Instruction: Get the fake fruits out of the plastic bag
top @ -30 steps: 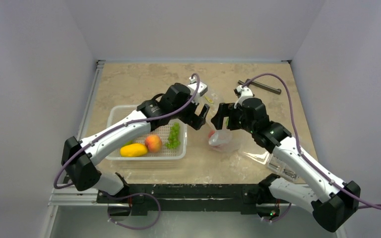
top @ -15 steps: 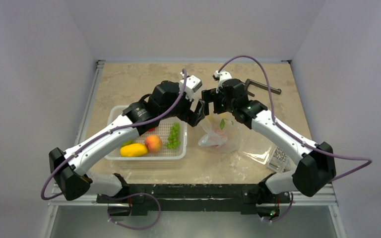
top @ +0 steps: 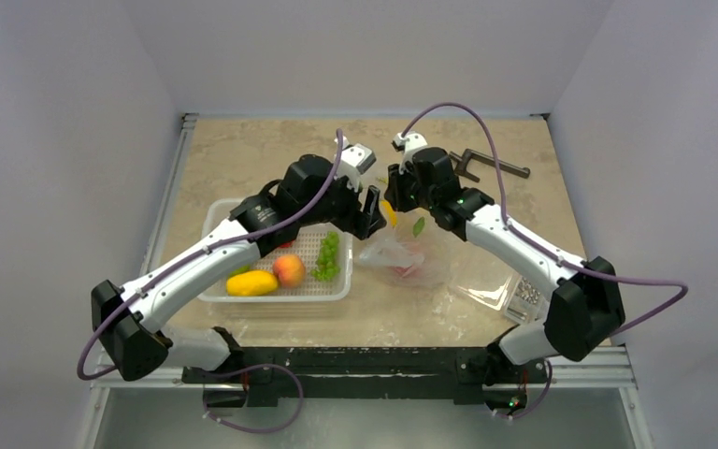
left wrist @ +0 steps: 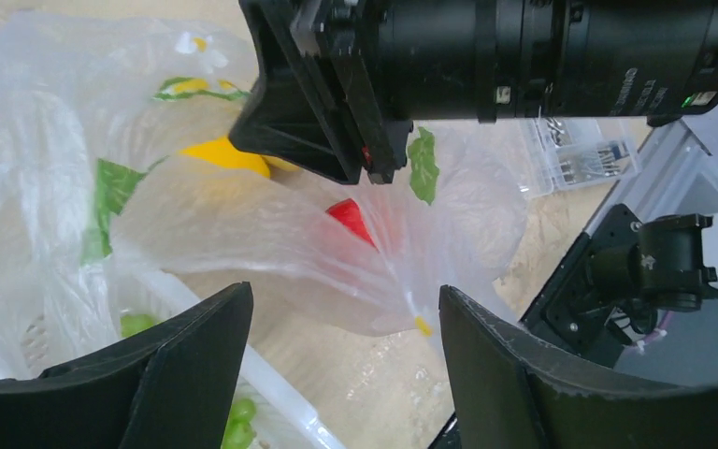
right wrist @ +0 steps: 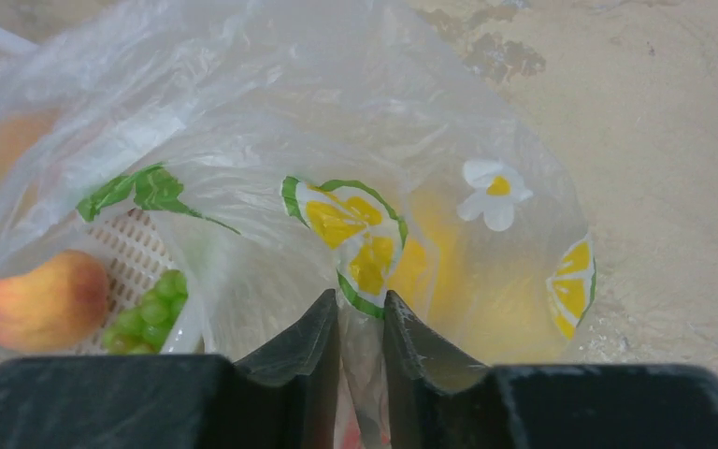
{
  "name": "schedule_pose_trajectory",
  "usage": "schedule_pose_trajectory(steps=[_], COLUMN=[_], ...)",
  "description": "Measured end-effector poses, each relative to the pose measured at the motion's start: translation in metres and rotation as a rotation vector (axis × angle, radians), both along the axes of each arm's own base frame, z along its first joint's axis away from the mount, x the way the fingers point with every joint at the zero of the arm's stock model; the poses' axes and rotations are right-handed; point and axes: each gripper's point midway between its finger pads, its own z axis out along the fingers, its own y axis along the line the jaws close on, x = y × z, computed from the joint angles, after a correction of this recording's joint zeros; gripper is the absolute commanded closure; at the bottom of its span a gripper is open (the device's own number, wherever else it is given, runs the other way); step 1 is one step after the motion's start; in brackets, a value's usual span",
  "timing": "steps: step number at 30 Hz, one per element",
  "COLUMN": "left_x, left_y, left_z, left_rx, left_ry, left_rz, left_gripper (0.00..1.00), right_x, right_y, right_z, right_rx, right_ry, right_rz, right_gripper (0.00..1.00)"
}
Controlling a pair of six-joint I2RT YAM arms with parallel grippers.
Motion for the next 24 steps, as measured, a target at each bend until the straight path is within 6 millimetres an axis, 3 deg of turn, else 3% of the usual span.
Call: schedule_pose_trajectory(steps=[4,7,10,13,15,17,21,24], left_x=[-0.012,-0.016,-0.018,-0.022,-0.023,-0.025,-0.024,-0.015], left_y=[-0.010,-0.023,-0.030,-0.028,-0.025,-0.020,-0.008,-0.001], left_z=[-0.006,-0.014,-0.027,-0.043,-0.051,-0.057,-0.062,-0.058], left_rx=[-0.075,-0.116,-0.137,-0.140,-0.148,-0.157,-0.178,-0.194], left_ry=[0.078,0.149,0.212,0.261,0.285,0.301,0.320,0.305], left_rz=[-0.022,-0.044,-0.041,-0.014,0.017,0.052,0.139,0.220], left_gripper=[0.42,0.44,0.35,0.10,0.01,0.01,0.11,0.00], right_x=[-0.003,-0.006,-0.009,-0.010,-0.011,-0.012,-0.013,-0.014], right_y=[0.003,0.004,0.005,0.005,0.005,0.005,0.004,0.003], right_z=[0.020,0.031,0.035,0.036,0.037,0.038,0.042,0.045], right_rx=[0.060,0.095,0.117,0.126,0.136,0.144,0.153,0.159], right_ry=[-0.030,-0.039,-0.035,-0.031,-0.026,-0.025,-0.026,-0.032], right_rz=[-0.002,-0.004,-0.002,-0.008,-0.014,-0.018,-0.023,-0.023], right_gripper=[0.84,1.00,1.00,1.00,1.00,1.00,1.00,1.00])
